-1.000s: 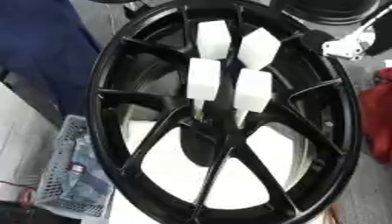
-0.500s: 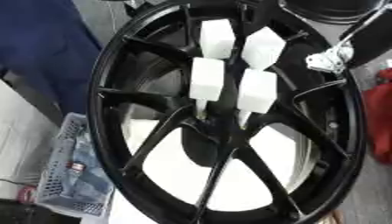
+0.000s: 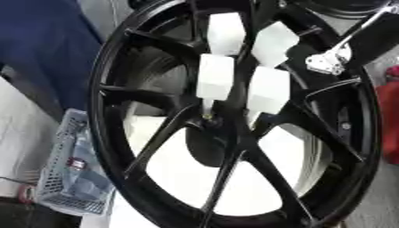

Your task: Pull the pin out of the wheel hub.

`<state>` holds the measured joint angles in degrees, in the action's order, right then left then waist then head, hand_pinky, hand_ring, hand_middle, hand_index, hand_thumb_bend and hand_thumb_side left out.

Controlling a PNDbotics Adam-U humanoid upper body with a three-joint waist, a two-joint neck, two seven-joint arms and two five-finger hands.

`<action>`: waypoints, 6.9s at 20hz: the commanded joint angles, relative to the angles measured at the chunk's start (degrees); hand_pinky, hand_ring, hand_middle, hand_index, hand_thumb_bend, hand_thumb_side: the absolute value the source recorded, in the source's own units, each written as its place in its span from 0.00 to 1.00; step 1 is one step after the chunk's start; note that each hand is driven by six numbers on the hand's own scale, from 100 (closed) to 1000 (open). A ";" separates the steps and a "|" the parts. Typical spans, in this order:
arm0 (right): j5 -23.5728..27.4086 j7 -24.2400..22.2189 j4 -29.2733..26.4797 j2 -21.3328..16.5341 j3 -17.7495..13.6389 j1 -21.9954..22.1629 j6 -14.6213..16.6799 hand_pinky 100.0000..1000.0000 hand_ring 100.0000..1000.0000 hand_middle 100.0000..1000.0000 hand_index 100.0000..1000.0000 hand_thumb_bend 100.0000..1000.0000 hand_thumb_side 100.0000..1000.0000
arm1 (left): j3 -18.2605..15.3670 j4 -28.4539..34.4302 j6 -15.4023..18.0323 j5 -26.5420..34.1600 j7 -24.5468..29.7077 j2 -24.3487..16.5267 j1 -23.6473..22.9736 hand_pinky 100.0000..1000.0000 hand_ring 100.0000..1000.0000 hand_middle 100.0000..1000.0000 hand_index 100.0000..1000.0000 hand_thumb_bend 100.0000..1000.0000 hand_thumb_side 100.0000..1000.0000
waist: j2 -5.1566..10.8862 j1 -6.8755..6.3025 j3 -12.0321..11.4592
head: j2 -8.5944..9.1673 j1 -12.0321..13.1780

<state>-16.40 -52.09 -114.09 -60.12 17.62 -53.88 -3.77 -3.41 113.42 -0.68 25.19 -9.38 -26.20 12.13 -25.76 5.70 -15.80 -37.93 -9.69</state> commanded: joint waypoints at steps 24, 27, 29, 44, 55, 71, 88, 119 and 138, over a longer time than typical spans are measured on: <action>-4.45 0.12 -0.50 -0.77 -0.39 0.86 -2.33 0.87 0.88 0.81 0.87 0.00 0.05 | -0.09 1.17 -0.19 -1.21 0.46 0.33 1.04 0.81 0.66 0.72 0.87 0.17 0.89 | -1.41 0.26 -0.74 | 1.95 0.21; -4.79 0.12 -0.50 -0.64 -0.60 0.90 -2.69 0.87 0.86 0.78 0.86 0.00 0.02 | -0.10 1.17 -0.22 -1.23 0.46 0.43 1.07 0.81 0.66 0.72 0.87 0.17 0.89 | -1.52 0.27 -0.77 | 1.99 0.18; -4.66 0.12 -0.50 -0.50 -0.78 0.84 -3.00 0.86 0.84 0.77 0.86 0.00 0.01 | -0.09 1.17 -0.26 -1.24 0.47 0.51 1.11 0.81 0.66 0.72 0.87 0.17 0.89 | -1.60 0.27 -0.76 | 2.07 0.16; -2.91 0.14 -0.50 0.33 -0.46 0.09 -4.53 0.71 0.42 0.36 0.57 0.00 0.00 | 0.00 1.17 -0.33 -1.40 0.54 0.79 1.21 0.81 0.67 0.72 0.86 0.16 0.89 | -2.00 0.42 -0.94 | 2.47 -0.35; 0.41 5.24 0.06 1.30 -1.53 -1.96 -6.27 0.66 0.28 0.20 0.42 0.00 0.00 | -0.04 1.17 -0.42 -1.33 0.46 0.67 1.10 0.81 0.67 0.72 0.86 0.16 0.90 | -1.46 0.60 -0.72 | 2.04 -0.28; 3.26 9.80 2.96 -1.60 -10.27 -0.84 -7.04 0.67 0.27 0.20 0.43 0.00 0.00 | -0.52 1.17 -0.35 -0.74 0.02 0.28 0.34 0.81 0.66 0.72 0.86 0.16 0.89 | 0.79 0.04 1.36 | 1.25 0.82; -2.53 26.64 18.96 -10.18 -27.75 19.39 -12.43 0.68 0.35 0.28 0.50 0.00 0.00 | -1.21 1.17 0.20 -0.26 -0.68 0.68 -0.56 0.81 0.66 0.72 0.86 0.15 0.88 | 2.15 -2.59 4.67 | 0.54 2.79; -12.36 40.53 40.07 -6.32 -33.42 31.05 -26.30 0.83 0.84 0.79 0.82 0.00 0.28 | -1.33 1.17 -0.34 -0.28 -1.02 1.33 -0.64 0.81 0.65 0.72 0.86 0.15 0.88 | 2.25 -2.62 5.26 | 1.31 3.83; 2.08 29.71 -0.49 -6.62 -22.47 20.55 -8.54 0.82 0.76 0.72 0.78 0.00 0.29 | -0.75 1.17 -0.37 0.23 -0.39 0.99 -0.05 0.81 0.65 0.71 0.86 0.15 0.88 | 2.94 -2.63 4.37 | 0.90 2.58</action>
<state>-14.87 -21.82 -113.58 -64.30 -4.71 -32.58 -13.26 -4.08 113.42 -1.15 25.24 -9.97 -24.19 11.66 -24.70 3.26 -11.40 -37.14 -6.94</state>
